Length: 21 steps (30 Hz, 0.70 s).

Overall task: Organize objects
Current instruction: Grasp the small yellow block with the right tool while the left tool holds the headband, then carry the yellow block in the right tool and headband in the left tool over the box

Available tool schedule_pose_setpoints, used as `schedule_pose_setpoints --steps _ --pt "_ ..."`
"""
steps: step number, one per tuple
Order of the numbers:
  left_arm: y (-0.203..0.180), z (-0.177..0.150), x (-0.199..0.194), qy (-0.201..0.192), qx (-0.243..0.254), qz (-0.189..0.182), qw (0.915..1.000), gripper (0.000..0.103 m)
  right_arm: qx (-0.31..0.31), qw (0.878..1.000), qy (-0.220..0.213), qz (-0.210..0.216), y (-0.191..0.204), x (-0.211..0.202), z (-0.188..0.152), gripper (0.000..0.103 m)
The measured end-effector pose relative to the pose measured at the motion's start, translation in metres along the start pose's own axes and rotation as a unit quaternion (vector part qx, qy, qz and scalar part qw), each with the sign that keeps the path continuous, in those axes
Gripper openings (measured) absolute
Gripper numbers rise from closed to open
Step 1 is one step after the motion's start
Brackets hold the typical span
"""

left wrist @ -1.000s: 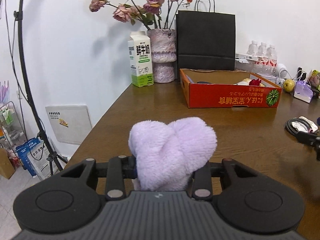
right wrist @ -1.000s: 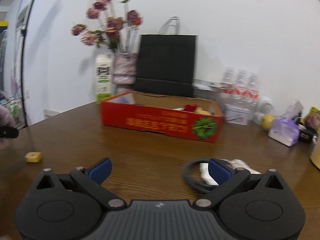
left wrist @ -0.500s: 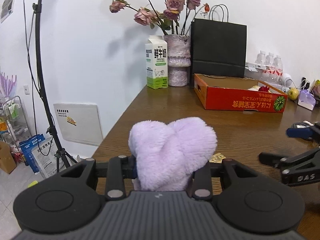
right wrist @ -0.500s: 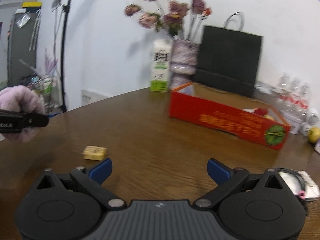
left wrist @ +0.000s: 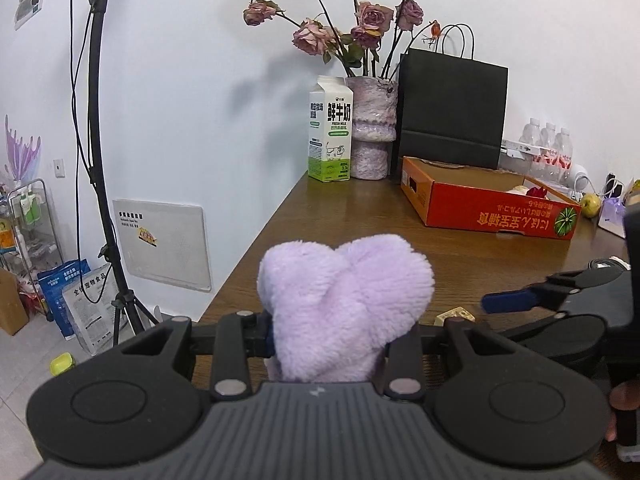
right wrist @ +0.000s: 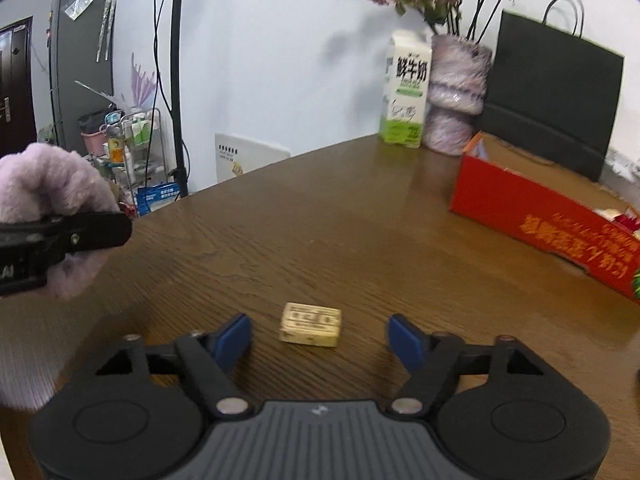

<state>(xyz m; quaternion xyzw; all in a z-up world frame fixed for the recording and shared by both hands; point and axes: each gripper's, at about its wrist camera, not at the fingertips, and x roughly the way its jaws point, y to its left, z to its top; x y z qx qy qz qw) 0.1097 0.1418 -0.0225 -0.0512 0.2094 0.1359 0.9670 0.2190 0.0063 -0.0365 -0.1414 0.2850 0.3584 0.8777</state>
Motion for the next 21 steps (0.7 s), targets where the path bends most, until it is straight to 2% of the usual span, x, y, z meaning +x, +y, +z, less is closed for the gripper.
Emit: schedule_pose_setpoints --steps 5,7,8,11,16,21 --pt "0.000 0.002 0.000 -0.005 -0.002 -0.005 1.0000 0.036 0.012 1.000 0.002 0.007 0.002 0.003 0.001 0.066" --pt "-0.001 0.003 0.001 -0.006 -0.002 -0.009 0.9999 0.036 0.016 1.000 0.001 0.009 0.001 0.003 0.001 0.060" --pt "-0.002 0.003 0.001 -0.005 -0.002 -0.010 0.9999 0.036 0.020 1.000 0.001 0.012 -0.001 0.004 0.001 0.055" --pt "-0.007 0.004 0.004 -0.002 0.002 -0.013 0.9999 0.036 0.028 1.000 -0.003 0.011 -0.004 0.003 0.002 0.030" --pt "-0.016 0.005 0.004 0.000 0.007 -0.013 0.9999 0.036 0.037 0.999 -0.009 0.013 -0.007 0.002 0.001 0.030" --pt "-0.027 0.006 0.006 0.003 0.011 -0.014 0.9998 0.036 0.067 0.997 -0.035 0.012 -0.020 -0.007 -0.002 0.029"
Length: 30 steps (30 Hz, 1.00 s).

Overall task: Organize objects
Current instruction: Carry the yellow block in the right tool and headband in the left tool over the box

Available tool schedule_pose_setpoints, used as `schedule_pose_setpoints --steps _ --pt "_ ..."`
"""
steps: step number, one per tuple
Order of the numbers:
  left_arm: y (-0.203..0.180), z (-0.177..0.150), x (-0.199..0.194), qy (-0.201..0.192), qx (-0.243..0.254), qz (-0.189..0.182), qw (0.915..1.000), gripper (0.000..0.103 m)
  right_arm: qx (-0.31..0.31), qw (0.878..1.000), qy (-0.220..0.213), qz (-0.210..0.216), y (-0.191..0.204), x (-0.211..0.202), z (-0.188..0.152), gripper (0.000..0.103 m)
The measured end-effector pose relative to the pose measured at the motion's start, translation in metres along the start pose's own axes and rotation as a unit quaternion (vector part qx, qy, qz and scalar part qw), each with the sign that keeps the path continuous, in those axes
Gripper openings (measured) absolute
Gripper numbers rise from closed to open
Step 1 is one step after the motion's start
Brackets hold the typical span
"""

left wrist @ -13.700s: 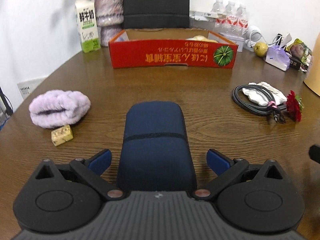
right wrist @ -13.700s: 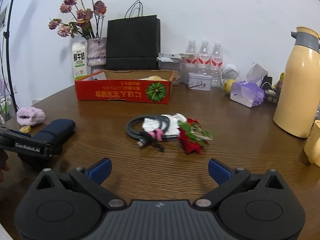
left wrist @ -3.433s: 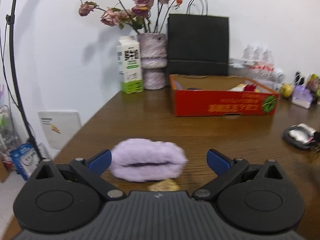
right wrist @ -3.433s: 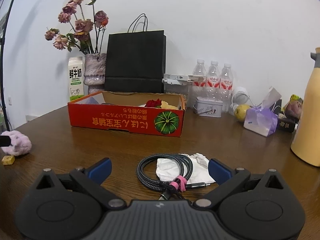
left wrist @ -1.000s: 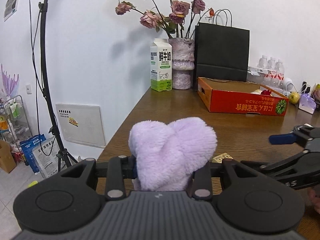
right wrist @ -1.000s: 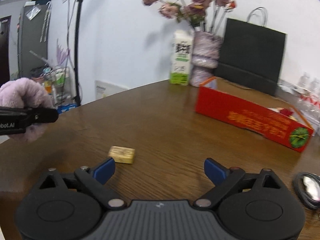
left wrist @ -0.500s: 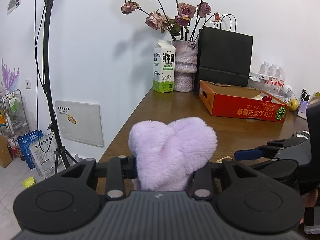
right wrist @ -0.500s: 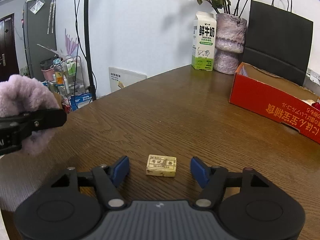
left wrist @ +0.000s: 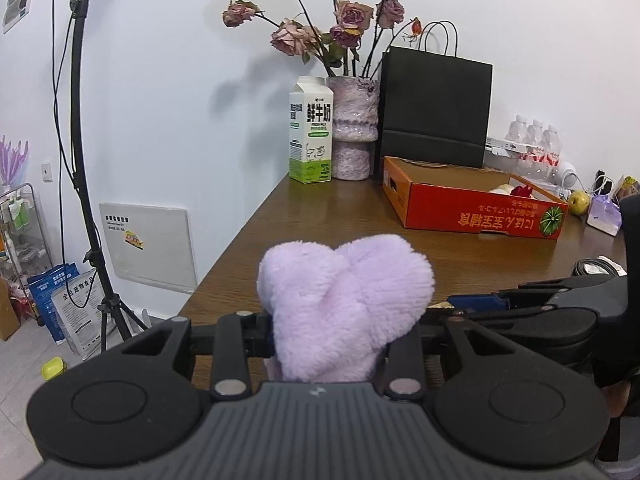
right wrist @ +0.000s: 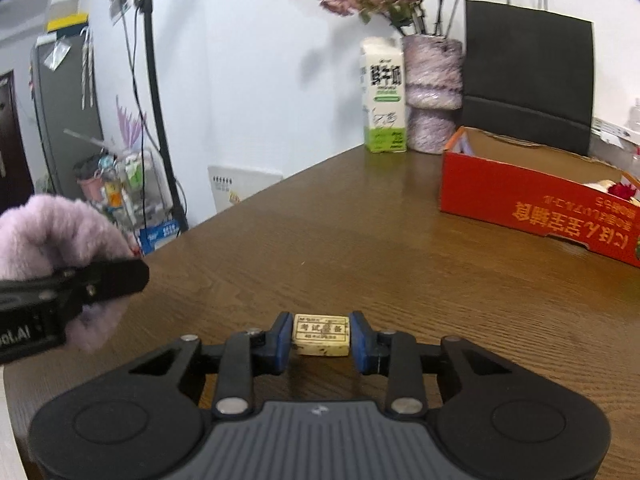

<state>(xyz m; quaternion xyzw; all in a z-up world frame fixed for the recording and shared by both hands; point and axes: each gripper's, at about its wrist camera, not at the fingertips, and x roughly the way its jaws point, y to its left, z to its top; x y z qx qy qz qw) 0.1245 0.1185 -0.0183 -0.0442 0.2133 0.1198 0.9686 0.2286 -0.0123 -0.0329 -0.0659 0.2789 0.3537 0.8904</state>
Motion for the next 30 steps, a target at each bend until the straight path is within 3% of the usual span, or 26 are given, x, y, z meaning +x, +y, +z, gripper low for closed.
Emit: schedule_pose_setpoints --steps 13,30 --pt "-0.043 0.014 0.013 0.002 0.017 -0.026 0.9995 0.036 -0.007 0.996 -0.067 -0.051 -0.038 -0.030 -0.004 0.029" --pt "-0.110 0.060 0.052 -0.030 0.015 -0.064 0.9974 0.036 0.032 0.982 -0.140 -0.119 -0.123 -0.069 0.015 0.029"
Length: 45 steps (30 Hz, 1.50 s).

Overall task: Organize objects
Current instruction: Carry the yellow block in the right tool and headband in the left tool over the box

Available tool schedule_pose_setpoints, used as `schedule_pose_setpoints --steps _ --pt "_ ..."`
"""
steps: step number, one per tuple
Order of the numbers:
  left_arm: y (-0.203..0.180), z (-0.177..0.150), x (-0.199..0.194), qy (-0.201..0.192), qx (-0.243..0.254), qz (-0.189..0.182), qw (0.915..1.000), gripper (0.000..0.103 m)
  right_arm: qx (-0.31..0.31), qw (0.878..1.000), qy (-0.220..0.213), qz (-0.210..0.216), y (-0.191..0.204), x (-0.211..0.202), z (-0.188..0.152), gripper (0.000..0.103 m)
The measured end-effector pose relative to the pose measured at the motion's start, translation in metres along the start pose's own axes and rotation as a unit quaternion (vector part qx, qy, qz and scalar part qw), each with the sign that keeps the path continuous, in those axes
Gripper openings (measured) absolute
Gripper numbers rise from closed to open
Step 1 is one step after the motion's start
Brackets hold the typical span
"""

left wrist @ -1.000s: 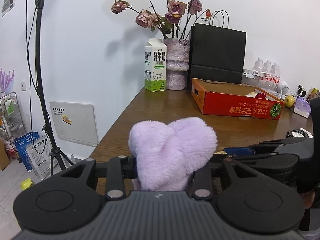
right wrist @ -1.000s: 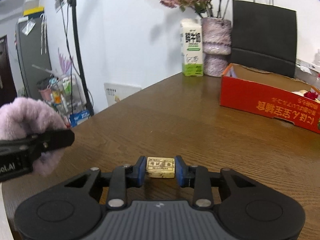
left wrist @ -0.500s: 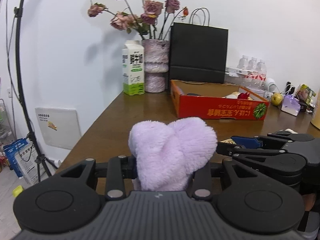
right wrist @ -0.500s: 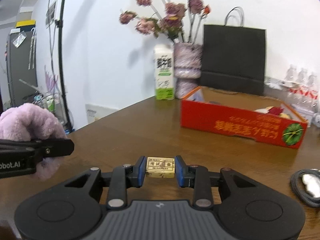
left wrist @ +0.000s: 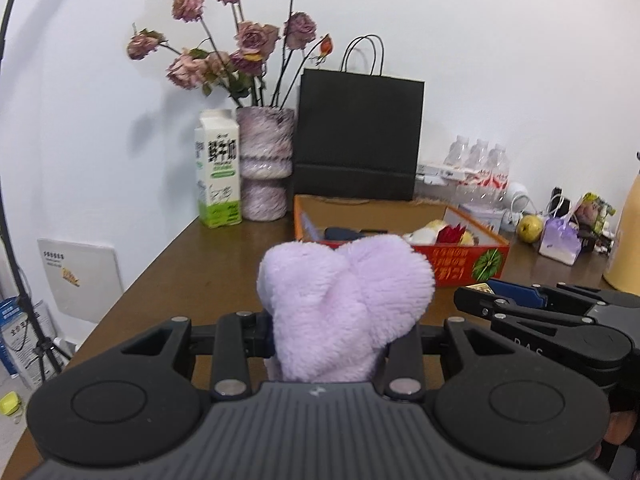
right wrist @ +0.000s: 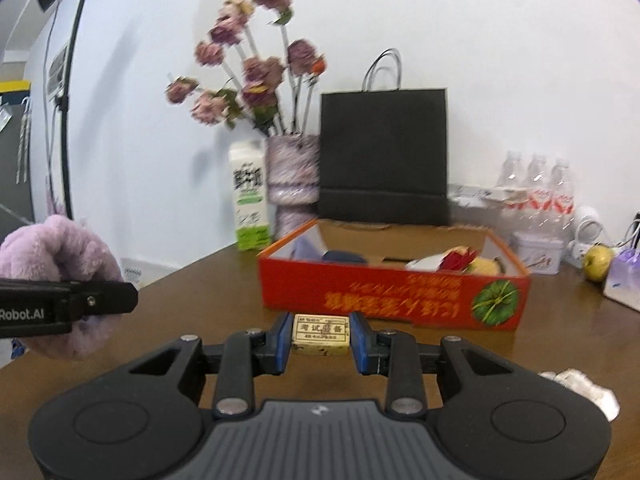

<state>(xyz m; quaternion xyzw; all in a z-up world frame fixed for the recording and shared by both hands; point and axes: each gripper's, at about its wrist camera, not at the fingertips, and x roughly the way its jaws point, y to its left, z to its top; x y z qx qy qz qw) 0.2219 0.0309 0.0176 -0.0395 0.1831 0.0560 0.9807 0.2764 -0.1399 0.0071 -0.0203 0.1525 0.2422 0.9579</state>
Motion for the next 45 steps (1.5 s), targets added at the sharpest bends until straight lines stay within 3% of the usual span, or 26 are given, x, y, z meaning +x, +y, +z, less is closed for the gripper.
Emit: schedule_pose_setpoints --steps 8,20,35,45 --pt "-0.024 0.023 0.034 -0.005 -0.011 -0.011 0.9999 0.036 -0.004 0.999 -0.032 -0.019 -0.020 0.011 0.023 0.029" --pt "-0.044 0.054 0.077 -0.016 -0.012 -0.008 0.9998 0.036 0.002 0.999 -0.043 -0.024 -0.038 0.034 0.042 0.029" --pt "-0.054 0.091 0.126 -0.052 -0.028 -0.008 0.9982 0.036 0.007 0.996 -0.073 -0.041 -0.051 0.078 0.075 0.029" --pt "-0.056 0.106 0.167 -0.051 -0.037 -0.007 0.9980 0.036 0.028 0.996 -0.073 -0.048 -0.069 0.116 0.094 0.029"
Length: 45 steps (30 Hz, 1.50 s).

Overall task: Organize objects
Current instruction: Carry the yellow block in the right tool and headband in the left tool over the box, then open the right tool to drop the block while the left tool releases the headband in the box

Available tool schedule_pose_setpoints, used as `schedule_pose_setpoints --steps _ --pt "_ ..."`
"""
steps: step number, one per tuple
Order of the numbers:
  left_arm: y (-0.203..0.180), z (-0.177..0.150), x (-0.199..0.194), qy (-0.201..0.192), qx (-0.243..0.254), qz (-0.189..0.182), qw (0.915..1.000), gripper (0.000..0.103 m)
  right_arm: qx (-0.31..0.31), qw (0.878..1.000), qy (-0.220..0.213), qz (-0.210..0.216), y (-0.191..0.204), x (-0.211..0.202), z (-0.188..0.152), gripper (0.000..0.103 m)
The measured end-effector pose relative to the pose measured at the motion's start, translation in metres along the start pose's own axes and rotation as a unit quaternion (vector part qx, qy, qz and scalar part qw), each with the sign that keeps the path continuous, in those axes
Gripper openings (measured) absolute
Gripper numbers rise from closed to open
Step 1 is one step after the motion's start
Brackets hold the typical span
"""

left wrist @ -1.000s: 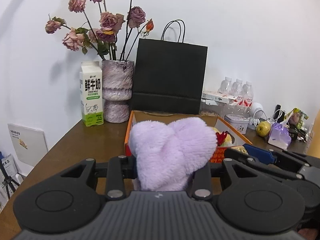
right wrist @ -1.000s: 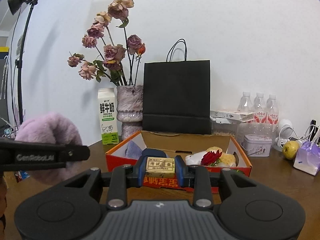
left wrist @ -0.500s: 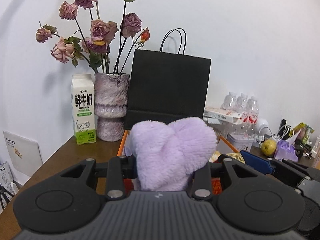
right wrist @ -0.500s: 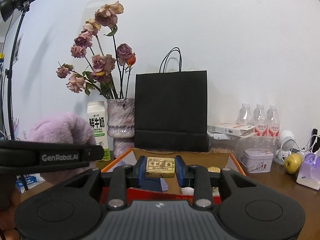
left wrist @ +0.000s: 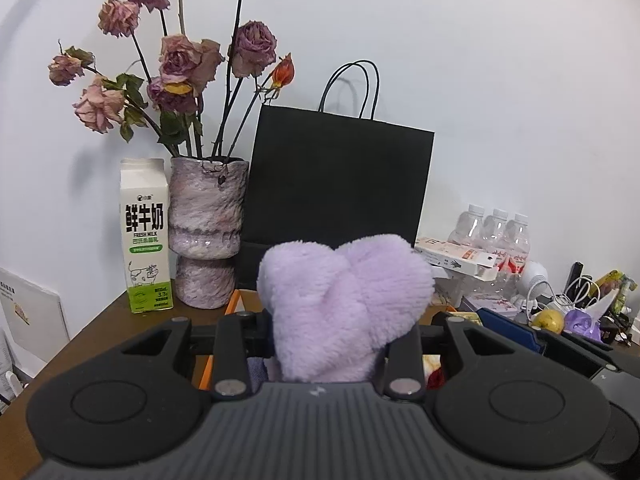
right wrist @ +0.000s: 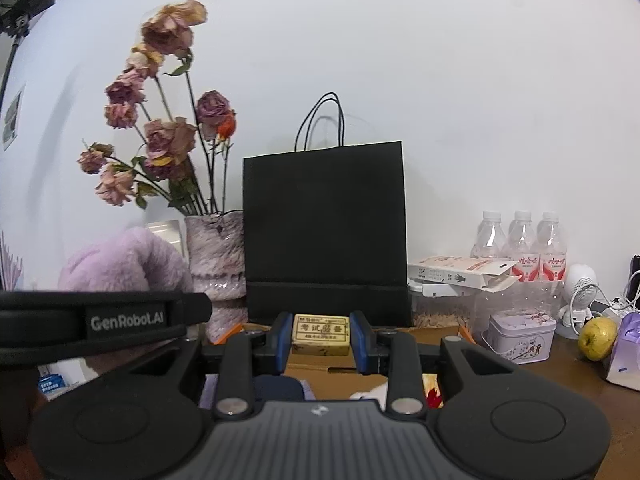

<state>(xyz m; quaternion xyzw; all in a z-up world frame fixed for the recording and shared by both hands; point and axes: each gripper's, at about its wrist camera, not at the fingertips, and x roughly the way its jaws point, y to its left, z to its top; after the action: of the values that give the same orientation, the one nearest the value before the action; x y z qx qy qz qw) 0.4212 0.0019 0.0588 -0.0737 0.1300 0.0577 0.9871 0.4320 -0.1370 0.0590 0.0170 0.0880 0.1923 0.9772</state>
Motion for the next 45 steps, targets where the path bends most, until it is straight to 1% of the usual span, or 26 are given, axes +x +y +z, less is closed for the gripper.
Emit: schedule_pose_setpoints --steps 13,20,26,28,30,31,32,33,34,35,36,38,45 --pt "0.007 0.009 0.054 0.011 -0.012 0.007 0.9999 0.036 0.004 1.000 0.012 -0.017 -0.014 0.055 0.006 0.029" --pt "0.010 0.007 0.085 0.031 -0.010 0.018 0.9993 0.036 -0.003 0.999 0.037 -0.028 -0.019 0.083 0.000 0.029" --pt "0.009 0.001 0.100 0.048 0.001 0.021 0.9987 0.037 -0.012 0.997 0.066 -0.041 -0.021 0.098 -0.010 0.029" --pt "0.010 0.000 0.103 0.052 0.001 0.022 0.9984 0.039 -0.013 0.996 0.077 -0.046 -0.022 0.102 -0.013 0.030" --pt "0.010 -0.001 0.103 0.053 0.001 0.023 0.9983 0.045 -0.013 0.995 0.087 -0.052 -0.023 0.104 -0.015 0.030" --pt "0.011 -0.001 0.104 0.053 0.001 0.026 0.9983 0.053 -0.012 0.994 0.092 -0.055 -0.023 0.106 -0.016 0.031" --pt "0.011 -0.001 0.104 0.051 0.002 0.027 0.9983 0.066 -0.011 0.994 0.096 -0.059 -0.024 0.107 -0.017 0.039" --pt "0.011 -0.001 0.104 0.048 0.001 0.029 0.9984 0.076 -0.011 0.993 0.101 -0.063 -0.024 0.108 -0.018 0.060" --pt "0.011 -0.001 0.103 0.043 0.000 0.032 0.9986 0.098 -0.011 0.992 0.106 -0.065 -0.024 0.110 -0.019 0.075" --pt "0.011 -0.002 0.102 0.033 -0.001 0.035 0.9988 0.103 -0.010 0.992 0.108 -0.069 -0.024 0.111 -0.019 0.103" --pt "0.010 -0.002 0.101 0.025 0.000 0.039 0.9989 0.103 -0.010 0.992 0.106 -0.073 -0.024 0.110 -0.020 0.103" --pt "0.010 -0.001 0.101 0.027 0.002 0.039 0.9989 0.103 -0.013 0.991 0.108 -0.080 -0.024 0.111 -0.020 0.103" --pt "0.012 -0.002 0.100 0.024 -0.006 0.045 0.9987 0.103 -0.009 0.990 0.114 -0.079 -0.024 0.113 -0.022 0.103"
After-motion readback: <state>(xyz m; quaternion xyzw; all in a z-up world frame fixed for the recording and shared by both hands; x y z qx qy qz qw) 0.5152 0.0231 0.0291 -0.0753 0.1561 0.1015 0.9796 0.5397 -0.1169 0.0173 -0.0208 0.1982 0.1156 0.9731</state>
